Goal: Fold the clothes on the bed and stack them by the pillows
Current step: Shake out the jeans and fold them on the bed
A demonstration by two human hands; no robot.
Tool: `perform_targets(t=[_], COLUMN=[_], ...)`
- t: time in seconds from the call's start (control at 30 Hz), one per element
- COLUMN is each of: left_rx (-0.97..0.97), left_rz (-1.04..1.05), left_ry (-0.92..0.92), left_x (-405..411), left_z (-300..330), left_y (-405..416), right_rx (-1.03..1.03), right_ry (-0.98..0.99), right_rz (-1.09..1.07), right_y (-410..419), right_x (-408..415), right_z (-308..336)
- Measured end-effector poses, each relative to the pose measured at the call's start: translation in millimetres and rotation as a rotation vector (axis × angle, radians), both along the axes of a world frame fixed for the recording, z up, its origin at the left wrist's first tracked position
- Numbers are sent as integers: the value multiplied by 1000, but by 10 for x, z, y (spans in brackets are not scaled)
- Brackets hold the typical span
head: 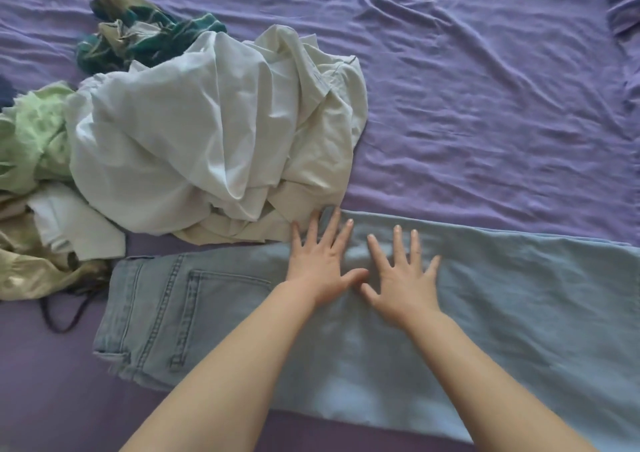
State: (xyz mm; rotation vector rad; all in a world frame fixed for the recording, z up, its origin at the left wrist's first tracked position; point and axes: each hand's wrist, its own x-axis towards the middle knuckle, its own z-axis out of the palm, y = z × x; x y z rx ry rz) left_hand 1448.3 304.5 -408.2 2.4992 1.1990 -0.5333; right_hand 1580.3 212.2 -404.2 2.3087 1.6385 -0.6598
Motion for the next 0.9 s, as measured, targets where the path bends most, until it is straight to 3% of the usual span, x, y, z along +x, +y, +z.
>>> perform_targets(t=[0.17,0.3,0.47,0.63,0.9], left_rx=[154,115,110,11,-120], left_rz=[20,329,642,1050,1278], left_ry=[-57,104,76,-158,-357], left_x=[-907,-1778,-2499,-2710,-2741], left_z=[142,287,317,300,485], left_y=[-379,-432,-373,-261,-77], right_rx=[48,118,38,72,-61], right_ry=[35,108,135,95,158], right_rz=[146,290,361,386,375], right_y=[-321,-354,-245,-253,-264], right_x=[-658,-1297,-1792,-1805,-1768], right_z=[190,277,236,186,77])
